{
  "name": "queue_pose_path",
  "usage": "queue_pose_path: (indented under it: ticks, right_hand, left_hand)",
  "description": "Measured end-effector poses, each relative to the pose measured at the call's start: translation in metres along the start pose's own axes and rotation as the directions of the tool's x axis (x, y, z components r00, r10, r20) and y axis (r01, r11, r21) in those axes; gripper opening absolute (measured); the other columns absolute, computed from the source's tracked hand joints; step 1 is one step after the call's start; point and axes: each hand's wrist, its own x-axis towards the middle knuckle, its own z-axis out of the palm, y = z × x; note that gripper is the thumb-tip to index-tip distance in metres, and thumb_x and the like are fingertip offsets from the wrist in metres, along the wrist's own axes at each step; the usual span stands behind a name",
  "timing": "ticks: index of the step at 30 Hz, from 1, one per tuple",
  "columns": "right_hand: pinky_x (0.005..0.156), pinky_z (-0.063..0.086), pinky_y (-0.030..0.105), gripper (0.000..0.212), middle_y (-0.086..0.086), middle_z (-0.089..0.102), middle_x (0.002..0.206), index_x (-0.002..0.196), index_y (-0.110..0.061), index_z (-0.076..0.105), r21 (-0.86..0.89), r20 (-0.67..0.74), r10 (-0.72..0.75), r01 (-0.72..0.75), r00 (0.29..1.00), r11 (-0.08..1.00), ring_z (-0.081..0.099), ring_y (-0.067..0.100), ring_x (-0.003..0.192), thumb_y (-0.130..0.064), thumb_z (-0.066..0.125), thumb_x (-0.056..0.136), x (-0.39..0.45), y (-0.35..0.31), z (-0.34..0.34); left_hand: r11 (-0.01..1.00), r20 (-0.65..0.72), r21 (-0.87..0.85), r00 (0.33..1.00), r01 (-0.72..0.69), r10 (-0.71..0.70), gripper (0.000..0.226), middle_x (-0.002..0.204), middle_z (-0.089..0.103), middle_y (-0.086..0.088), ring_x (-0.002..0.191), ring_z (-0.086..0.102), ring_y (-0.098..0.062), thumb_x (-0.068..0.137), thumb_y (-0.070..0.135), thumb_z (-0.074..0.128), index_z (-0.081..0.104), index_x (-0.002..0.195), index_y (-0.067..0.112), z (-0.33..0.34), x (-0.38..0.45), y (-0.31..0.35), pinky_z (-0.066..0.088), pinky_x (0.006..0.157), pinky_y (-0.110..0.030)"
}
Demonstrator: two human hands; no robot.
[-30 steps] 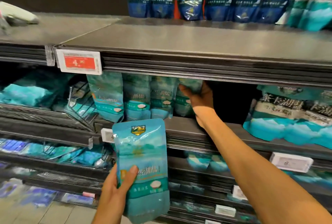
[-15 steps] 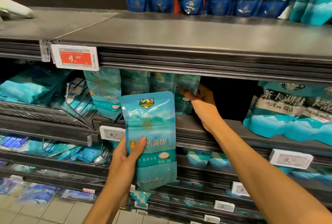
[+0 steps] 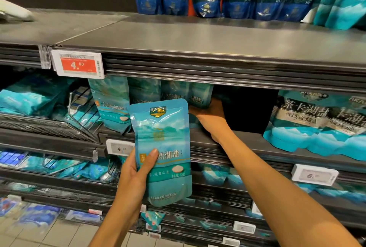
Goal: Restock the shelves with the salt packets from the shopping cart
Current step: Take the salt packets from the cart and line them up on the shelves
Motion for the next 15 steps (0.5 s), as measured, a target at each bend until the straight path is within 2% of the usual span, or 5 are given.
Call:
queue_pose_path:
  ticks: [2, 7, 9, 12, 15]
  right_hand:
    - [0.084, 0.058, 0.029, 0.032, -0.008, 0.074, 0.092, 0.086, -0.026, 0.071, -0.023, -0.027, -0.008, 0.007, 1.000, 1.000, 0.072, 0.005, 0.084, -0.010, 0.090, 0.066, 0.002, 0.001, -0.001]
    - [0.069, 0.057, 0.016, 0.030, -0.024, 0.074, 0.077, 0.077, -0.031, 0.071, -0.060, -0.026, -0.013, 0.011, 1.000, 0.998, 0.071, -0.003, 0.078, -0.014, 0.092, 0.065, -0.002, 0.001, -0.006]
    - [0.074, 0.060, 0.024, 0.026, -0.015, 0.077, 0.083, 0.078, -0.030, 0.071, -0.088, -0.044, -0.005, 0.002, 0.999, 0.996, 0.073, 0.005, 0.084, -0.020, 0.092, 0.065, -0.007, 0.002, -0.009]
    - [0.089, 0.058, 0.044, 0.028, 0.005, 0.076, 0.096, 0.072, -0.025, 0.068, -0.282, -0.074, 0.152, -0.167, 0.986, 0.945, 0.071, 0.023, 0.095, -0.043, 0.088, 0.066, -0.015, 0.004, -0.014]
    - [0.088, 0.058, 0.048, 0.042, 0.008, 0.075, 0.095, 0.080, -0.016, 0.073, -0.318, -0.073, 0.212, -0.225, 0.974, 0.921, 0.071, 0.023, 0.093, -0.053, 0.086, 0.063, -0.022, 0.000, -0.016]
  left_hand:
    - [1.000, -0.012, -0.004, 1.000, -0.009, 0.009, 0.038, 0.114, 0.073, -0.008, 0.101, 0.072, -0.027, 0.078, 0.041, 0.070, 0.069, 0.113, 0.028, -0.005, 0.000, 0.001, 0.060, 0.071, -0.037]
    - [1.000, -0.055, 0.001, 0.998, -0.014, 0.014, 0.034, 0.114, 0.073, -0.007, 0.101, 0.072, -0.028, 0.079, 0.040, 0.068, 0.070, 0.112, 0.028, -0.018, 0.000, 0.001, 0.061, 0.073, -0.040]
    - [1.000, -0.067, 0.009, 0.998, -0.012, 0.013, 0.032, 0.114, 0.073, -0.007, 0.101, 0.072, -0.028, 0.079, 0.039, 0.067, 0.071, 0.110, 0.030, -0.022, -0.001, 0.001, 0.062, 0.074, -0.040]
    - [1.000, -0.080, 0.013, 0.997, -0.017, 0.018, 0.031, 0.113, 0.074, -0.006, 0.100, 0.072, -0.026, 0.078, 0.039, 0.067, 0.071, 0.108, 0.031, -0.026, -0.002, 0.001, 0.062, 0.074, -0.040]
    - [1.000, -0.076, 0.012, 0.997, -0.017, 0.018, 0.032, 0.114, 0.073, -0.006, 0.100, 0.072, -0.026, 0.079, 0.039, 0.067, 0.070, 0.109, 0.030, -0.027, -0.002, 0.001, 0.062, 0.074, -0.040]
